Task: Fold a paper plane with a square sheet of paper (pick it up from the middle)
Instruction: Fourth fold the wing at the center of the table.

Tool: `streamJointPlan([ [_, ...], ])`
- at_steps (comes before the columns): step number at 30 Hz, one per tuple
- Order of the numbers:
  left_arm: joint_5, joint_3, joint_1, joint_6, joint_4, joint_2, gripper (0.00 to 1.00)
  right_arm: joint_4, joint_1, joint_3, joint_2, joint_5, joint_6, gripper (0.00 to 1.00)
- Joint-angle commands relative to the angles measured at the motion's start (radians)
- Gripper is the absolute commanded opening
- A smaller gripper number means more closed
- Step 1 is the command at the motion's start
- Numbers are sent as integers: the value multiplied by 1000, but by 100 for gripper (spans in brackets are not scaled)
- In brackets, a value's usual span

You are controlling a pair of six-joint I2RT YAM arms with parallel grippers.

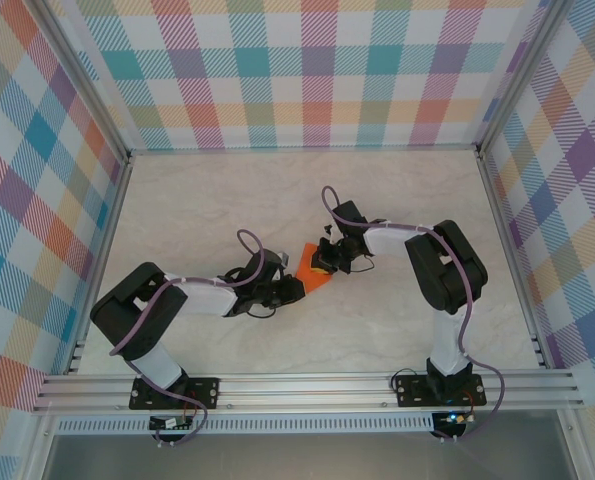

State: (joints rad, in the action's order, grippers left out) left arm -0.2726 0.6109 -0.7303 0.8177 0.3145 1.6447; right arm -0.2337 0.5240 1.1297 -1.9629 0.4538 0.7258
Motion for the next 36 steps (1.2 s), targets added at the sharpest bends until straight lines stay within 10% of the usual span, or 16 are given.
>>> streamJointPlan([
  [1, -8, -23, 8, 12, -41, -20, 21, -58, 0, -5, -44, -74, 12, 2],
  [36, 28, -17, 6, -27, -223, -27, 9, -74, -1, 6, -67, -75, 18, 1],
])
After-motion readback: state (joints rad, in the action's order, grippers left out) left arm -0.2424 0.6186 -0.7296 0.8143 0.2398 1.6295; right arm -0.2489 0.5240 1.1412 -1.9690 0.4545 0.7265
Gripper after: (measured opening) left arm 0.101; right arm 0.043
